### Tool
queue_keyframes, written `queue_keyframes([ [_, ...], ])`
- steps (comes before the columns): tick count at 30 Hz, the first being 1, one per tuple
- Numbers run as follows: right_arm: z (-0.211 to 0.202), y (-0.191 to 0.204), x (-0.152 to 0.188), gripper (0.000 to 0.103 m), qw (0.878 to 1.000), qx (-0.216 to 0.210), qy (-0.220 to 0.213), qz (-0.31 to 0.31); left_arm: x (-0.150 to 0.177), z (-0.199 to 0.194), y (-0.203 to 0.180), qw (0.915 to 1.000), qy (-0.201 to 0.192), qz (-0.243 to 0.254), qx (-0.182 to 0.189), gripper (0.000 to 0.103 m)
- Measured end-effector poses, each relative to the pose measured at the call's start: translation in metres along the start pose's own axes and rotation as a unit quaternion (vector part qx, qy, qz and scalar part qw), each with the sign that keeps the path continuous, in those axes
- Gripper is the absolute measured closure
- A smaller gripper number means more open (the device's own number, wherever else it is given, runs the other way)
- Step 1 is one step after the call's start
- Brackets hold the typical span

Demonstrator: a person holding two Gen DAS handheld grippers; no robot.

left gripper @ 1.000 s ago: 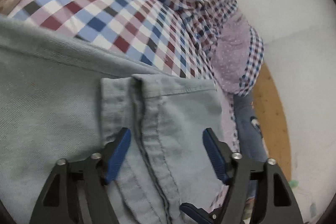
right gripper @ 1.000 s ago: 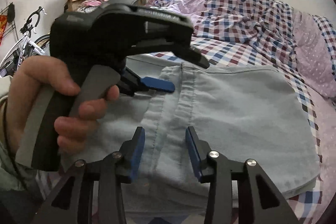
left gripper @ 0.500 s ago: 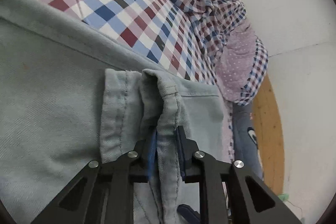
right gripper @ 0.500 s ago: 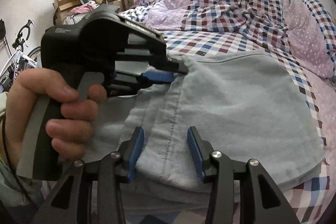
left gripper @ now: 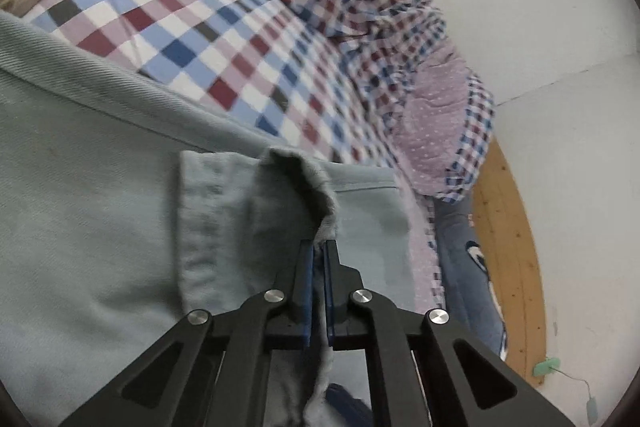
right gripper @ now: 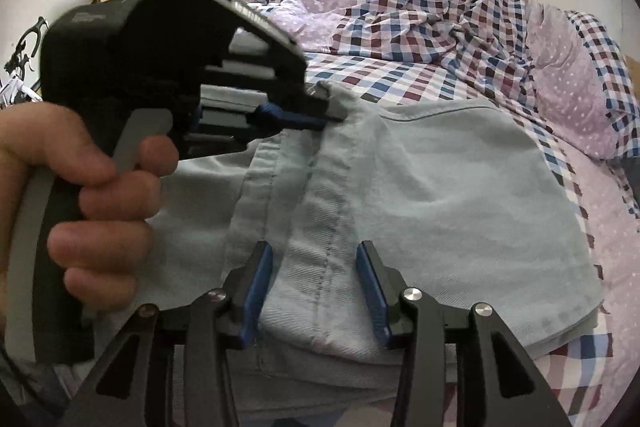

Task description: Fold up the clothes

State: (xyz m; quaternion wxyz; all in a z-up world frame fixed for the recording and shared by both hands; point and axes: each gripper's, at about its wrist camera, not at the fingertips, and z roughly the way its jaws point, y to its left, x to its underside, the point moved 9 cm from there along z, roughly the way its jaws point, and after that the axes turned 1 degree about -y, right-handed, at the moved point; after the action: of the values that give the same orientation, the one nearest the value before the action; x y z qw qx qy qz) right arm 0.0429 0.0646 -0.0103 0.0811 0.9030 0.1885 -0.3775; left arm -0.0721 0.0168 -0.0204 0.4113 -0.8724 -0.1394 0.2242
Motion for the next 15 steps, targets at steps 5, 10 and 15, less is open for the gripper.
queue_keyframes([
  [5,-0.005,-0.005,-0.001,0.078,1.000,-0.016,-0.009,0.020,-0.005,0.007,0.017,0.9997,0.010,-0.021,-0.002,0.086],
  [10,-0.030,-0.017,-0.013,0.081,0.996,-0.034,-0.059,0.057,-0.009,0.008,0.012,0.9998,0.012,0.000,-0.017,0.080],
  [15,-0.047,-0.039,-0.020,0.081,0.984,-0.076,-0.094,0.131,-0.010,0.001,0.001,0.9997,-0.001,0.007,-0.024,0.048],
])
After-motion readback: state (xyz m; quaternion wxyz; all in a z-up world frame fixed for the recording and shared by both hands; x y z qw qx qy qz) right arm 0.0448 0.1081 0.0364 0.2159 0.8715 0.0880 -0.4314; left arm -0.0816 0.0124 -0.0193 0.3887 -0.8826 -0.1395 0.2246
